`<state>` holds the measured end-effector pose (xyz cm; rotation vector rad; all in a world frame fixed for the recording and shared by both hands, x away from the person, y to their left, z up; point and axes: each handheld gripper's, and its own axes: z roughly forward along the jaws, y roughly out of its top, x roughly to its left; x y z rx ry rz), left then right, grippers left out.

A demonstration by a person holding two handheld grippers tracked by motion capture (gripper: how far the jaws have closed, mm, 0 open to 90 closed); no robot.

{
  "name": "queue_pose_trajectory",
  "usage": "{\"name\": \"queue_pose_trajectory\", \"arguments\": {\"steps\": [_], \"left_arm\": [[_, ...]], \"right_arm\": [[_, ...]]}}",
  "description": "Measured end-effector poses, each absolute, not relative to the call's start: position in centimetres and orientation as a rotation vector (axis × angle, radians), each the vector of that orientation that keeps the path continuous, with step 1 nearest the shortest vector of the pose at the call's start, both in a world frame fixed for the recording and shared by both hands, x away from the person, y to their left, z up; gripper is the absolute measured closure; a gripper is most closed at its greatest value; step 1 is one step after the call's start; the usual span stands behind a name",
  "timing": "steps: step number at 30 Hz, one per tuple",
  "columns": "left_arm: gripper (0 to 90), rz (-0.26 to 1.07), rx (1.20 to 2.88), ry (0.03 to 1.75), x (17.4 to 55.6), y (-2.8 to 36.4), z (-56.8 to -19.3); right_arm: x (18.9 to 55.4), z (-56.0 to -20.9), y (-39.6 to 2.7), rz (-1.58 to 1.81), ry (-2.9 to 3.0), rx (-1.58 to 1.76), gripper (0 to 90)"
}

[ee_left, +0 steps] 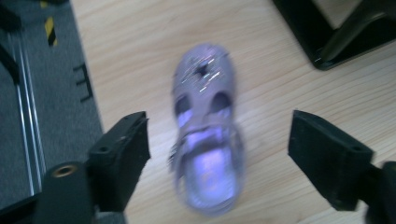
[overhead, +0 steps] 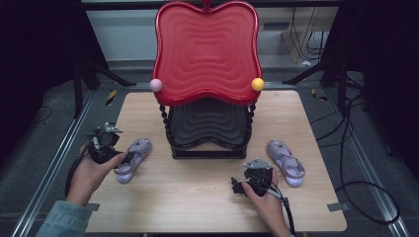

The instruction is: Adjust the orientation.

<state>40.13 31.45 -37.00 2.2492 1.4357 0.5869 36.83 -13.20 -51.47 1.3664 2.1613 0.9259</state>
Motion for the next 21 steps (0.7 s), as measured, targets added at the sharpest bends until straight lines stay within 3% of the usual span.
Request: {"name": "queue_pose_trajectory", "arguments": {"steps": [6,11,21], "left_arm": [[33.6,0.494,2.281,1.527,40.8,34.4,-38.3],[43.9,0.399,2.401,1.55,42.3,34.6,-40.6],[58.8,0.285,2.463,1.604,43.9,35.2,-43.5]], "right_arm": [[36.8,-51.5,-13.2,0.926,2.161,1.366,0.4],[36.8,-51.5,-13.2,0.926,2.161,1.367,0.4],[36.9,-51.5,-13.3,0.925,2.165,1.352,0.5]]}}
